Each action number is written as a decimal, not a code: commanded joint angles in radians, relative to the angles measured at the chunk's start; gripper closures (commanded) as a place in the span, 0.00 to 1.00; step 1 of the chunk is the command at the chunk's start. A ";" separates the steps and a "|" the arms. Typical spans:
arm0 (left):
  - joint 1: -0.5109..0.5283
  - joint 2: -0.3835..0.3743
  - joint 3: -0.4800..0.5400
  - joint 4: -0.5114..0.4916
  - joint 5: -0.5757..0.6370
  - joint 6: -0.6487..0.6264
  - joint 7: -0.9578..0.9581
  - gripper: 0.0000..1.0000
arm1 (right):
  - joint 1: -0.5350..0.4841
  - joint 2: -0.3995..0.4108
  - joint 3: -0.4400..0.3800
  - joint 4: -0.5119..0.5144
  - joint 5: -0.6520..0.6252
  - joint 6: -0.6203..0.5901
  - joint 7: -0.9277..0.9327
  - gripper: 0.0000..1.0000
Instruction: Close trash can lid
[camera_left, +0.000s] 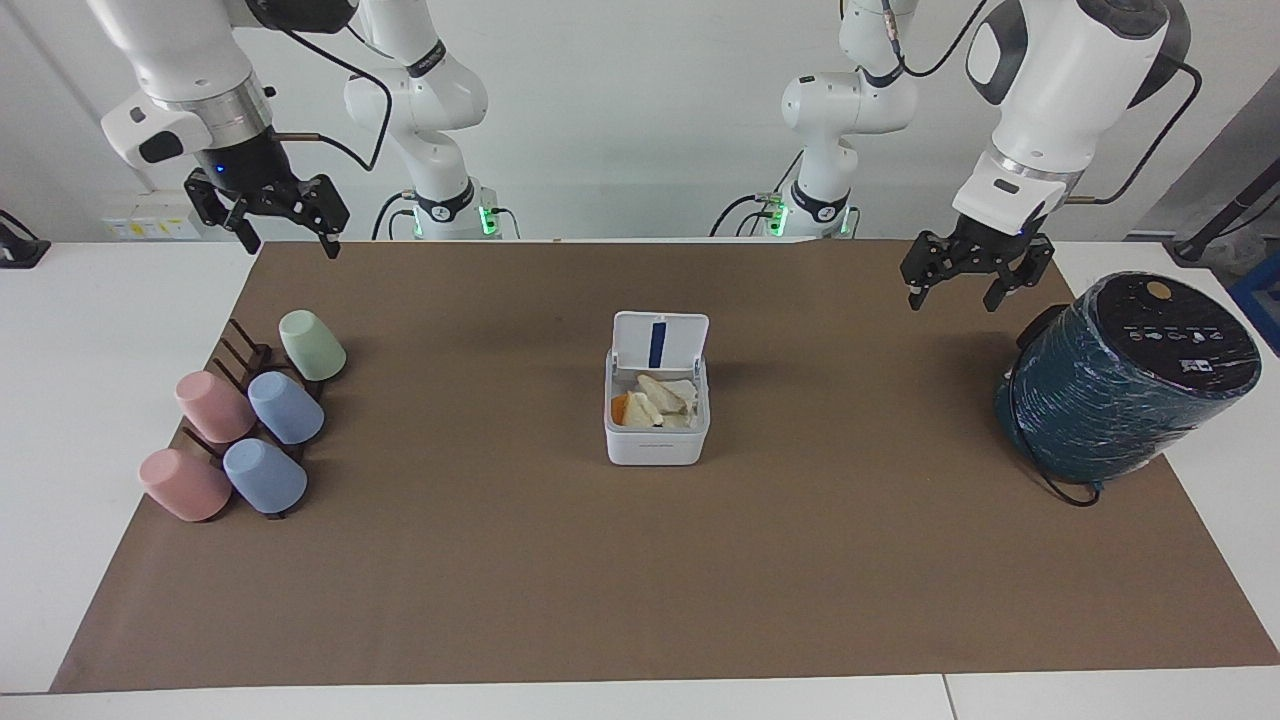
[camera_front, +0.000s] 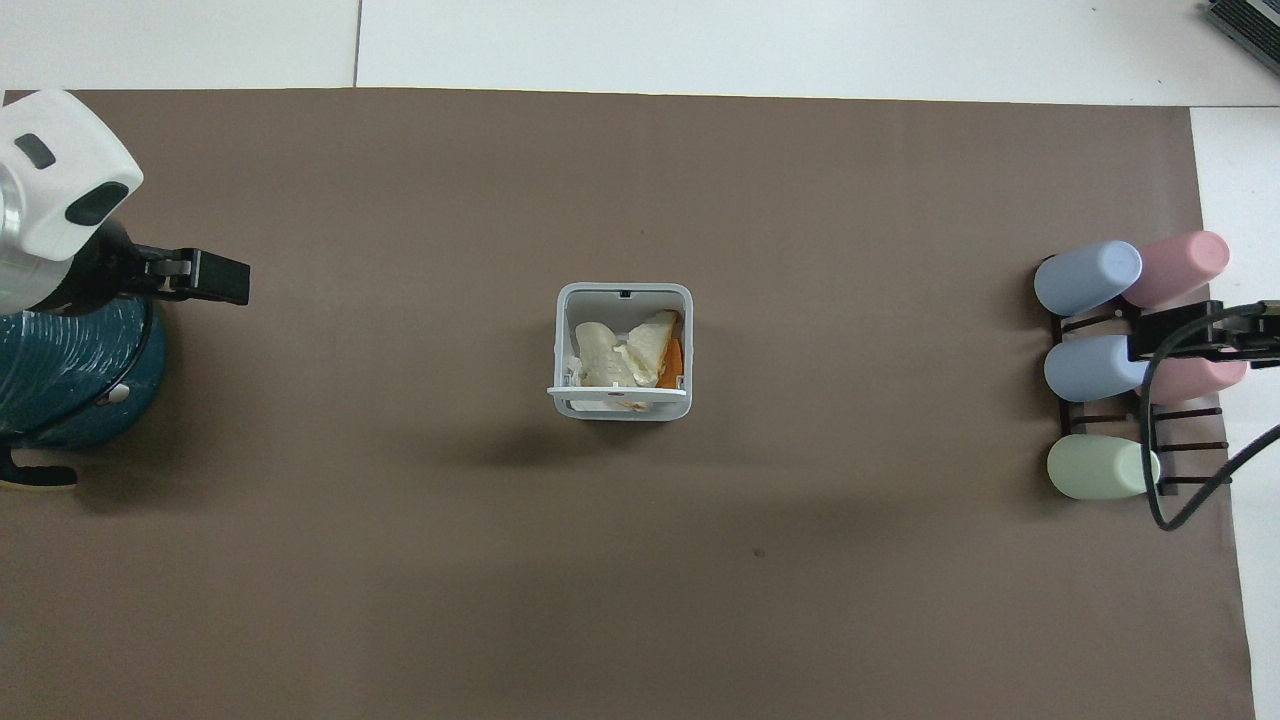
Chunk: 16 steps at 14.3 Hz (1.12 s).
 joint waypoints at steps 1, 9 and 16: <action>-0.027 -0.032 0.005 -0.042 -0.011 0.026 0.000 0.00 | 0.000 -0.020 0.001 -0.017 -0.009 -0.001 -0.008 0.00; -0.200 -0.064 0.005 -0.112 -0.041 0.085 -0.170 0.00 | 0.000 -0.020 0.001 -0.019 -0.009 -0.001 -0.008 0.00; -0.387 -0.152 0.004 -0.292 -0.079 0.159 -0.376 0.65 | 0.000 -0.020 0.001 -0.017 -0.009 -0.001 -0.008 0.00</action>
